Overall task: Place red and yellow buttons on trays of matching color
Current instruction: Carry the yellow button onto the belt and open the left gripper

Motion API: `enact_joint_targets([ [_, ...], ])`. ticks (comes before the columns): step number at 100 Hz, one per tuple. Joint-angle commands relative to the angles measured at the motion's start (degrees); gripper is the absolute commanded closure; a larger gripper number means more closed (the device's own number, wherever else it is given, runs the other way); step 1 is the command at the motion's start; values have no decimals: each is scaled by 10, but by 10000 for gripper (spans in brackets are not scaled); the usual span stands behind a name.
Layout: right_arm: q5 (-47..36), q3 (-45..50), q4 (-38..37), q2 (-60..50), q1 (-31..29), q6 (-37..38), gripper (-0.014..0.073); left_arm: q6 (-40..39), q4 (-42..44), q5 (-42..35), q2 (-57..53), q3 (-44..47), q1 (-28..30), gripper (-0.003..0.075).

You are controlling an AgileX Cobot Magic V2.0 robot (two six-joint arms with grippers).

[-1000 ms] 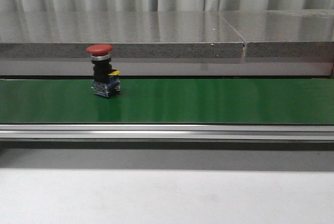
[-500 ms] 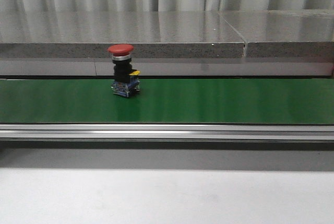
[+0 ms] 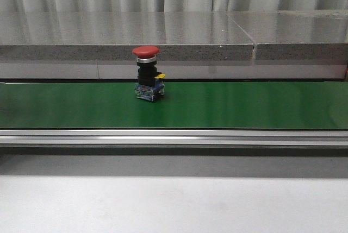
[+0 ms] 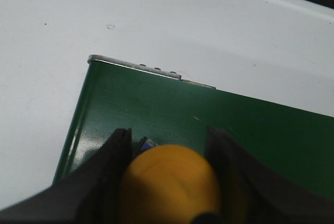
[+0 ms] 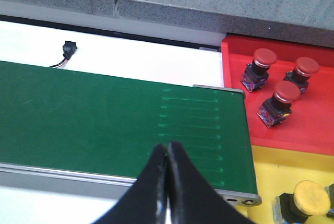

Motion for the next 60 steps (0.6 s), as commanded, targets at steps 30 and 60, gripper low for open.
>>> enact_joint_targets([
  [30, -41, -15, -3, 1, 0, -5, 661, -5, -11, -55, 10, 2, -8, 739],
  [60, -41, -15, -3, 1, 0, -5, 661, -5, -11, -51, 32, 2, -8, 586],
])
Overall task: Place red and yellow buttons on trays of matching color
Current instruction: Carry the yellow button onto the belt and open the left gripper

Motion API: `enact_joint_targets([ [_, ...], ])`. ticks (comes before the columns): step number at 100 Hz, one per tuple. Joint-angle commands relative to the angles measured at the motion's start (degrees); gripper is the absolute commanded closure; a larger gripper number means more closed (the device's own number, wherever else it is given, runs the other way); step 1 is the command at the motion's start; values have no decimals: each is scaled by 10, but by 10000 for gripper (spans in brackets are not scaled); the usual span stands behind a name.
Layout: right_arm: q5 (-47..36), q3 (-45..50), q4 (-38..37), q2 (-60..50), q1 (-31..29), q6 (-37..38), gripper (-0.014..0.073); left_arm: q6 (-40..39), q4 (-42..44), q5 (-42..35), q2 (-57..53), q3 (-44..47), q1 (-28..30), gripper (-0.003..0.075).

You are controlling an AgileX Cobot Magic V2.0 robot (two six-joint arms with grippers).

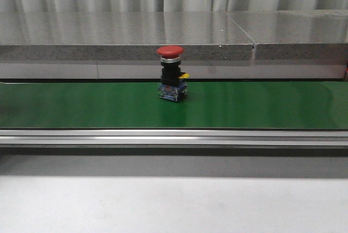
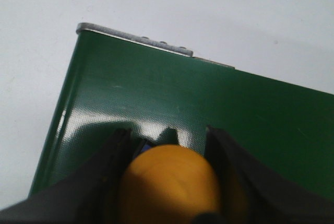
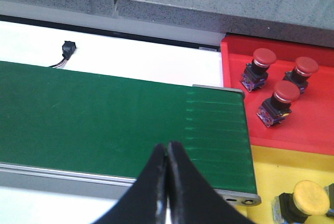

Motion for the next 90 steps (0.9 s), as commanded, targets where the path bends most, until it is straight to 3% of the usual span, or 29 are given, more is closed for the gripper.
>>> enact_joint_targets([
  [1, -41, -15, -3, 1, 0, -5, 661, -5, -7, -26, -18, -15, -3, 575],
  [19, -41, -15, -3, 1, 0, -5, 661, -5, -7, -26, -23, -16, -3, 225],
  [26, -41, -15, -3, 1, 0, -5, 661, -5, -7, -26, -31, -17, -3, 154],
  [63, -41, -15, -3, 1, 0, -5, 661, 22, -1, -82, -116, -18, -55, 153],
  [90, -41, -15, -3, 1, 0, -5, 661, 46, -1, -82, -224, -16, -90, 153],
])
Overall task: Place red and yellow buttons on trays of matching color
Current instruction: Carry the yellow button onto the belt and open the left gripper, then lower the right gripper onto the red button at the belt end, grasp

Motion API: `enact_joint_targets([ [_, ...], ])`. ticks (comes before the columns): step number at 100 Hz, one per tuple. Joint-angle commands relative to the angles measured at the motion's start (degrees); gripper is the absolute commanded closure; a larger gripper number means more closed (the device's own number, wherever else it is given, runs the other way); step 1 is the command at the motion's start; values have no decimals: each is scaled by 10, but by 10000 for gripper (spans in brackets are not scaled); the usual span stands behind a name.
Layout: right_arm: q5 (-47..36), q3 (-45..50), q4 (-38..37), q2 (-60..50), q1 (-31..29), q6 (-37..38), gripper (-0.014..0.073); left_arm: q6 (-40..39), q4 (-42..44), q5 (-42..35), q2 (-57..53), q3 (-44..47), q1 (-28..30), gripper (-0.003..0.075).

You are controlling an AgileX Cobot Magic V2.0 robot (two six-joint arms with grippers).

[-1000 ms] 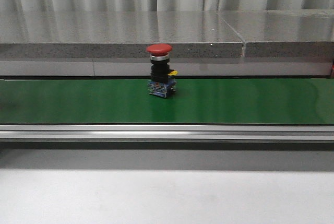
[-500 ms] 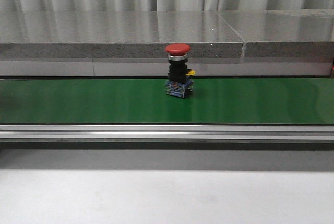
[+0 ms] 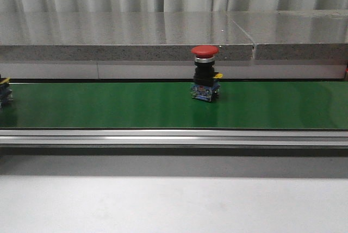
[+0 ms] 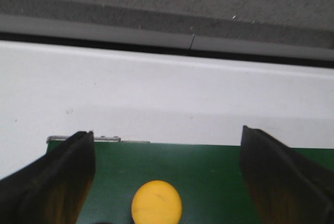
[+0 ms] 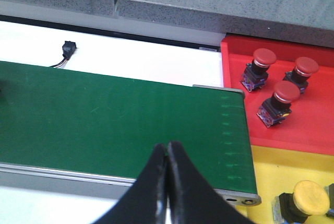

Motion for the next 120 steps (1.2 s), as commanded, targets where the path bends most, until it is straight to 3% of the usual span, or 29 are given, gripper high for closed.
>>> enact_joint_targets([
  [1, -41, -15, -3, 1, 0, -5, 661, 5, -5, -35, -54, -16, -16, 153],
  [21, -41, -15, -3, 1, 0, -5, 661, 5, 0, -39, -142, 26, -23, 153],
  [64, -41, -15, -3, 1, 0, -5, 661, 5, 5, -56, -374, 229, -23, 167],
  [78, -41, -15, -3, 1, 0, -5, 661, 5, 5, -56, -445, 277, -23, 301],
  [104, -41, -15, -3, 1, 0, -5, 661, 5, 5, -57, -502, 305, -23, 731],
  [120, -41, -15, -3, 1, 0, -5, 661, 5, 5, -57, -502, 305, -23, 739],
])
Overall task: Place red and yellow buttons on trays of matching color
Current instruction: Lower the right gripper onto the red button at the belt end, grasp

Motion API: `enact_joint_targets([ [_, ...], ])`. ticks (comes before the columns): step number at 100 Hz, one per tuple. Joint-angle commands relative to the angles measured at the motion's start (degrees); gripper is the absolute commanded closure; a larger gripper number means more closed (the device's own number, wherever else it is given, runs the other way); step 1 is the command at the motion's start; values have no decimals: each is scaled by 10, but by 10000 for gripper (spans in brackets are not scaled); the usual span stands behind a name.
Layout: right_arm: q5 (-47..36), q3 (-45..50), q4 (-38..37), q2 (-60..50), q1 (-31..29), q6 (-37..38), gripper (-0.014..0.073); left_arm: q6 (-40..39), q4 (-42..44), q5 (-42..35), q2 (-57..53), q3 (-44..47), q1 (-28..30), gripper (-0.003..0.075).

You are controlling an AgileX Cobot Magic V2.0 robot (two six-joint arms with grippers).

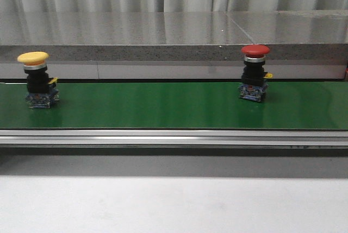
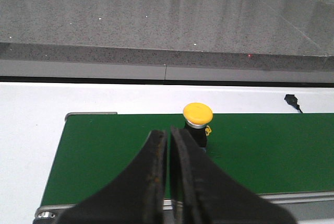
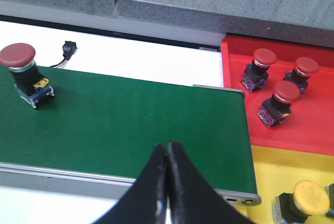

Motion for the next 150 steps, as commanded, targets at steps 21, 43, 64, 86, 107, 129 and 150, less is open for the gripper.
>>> enact_joint_targets([
  [21, -34, -15, -3, 2, 0, -5, 586, 1, -4, -42, 3, -16, -4, 739],
  [43, -28, -15, 5, 2, 0, -5, 50, 1, -4, -42, 3, -16, -4, 739],
  [64, -27, -19, 25, 9, 0, -5, -32, 1, -4, -42, 3, -16, -4, 739],
  [86, -15, -59, 25, 89, 7, -15, -31, 1, -4, -42, 3, -16, -4, 739],
  [107, -12, -119, 25, 208, 56, -29, -31, 1, -4, -42, 3, -16, -4, 739],
  [129, -12, -182, 25, 348, 96, -29, -31, 1, -4, -42, 3, -16, -4, 739],
  [150, -12, -248, 25, 456, 102, -29, -31, 1, -4, -42, 3, -16, -4, 739],
])
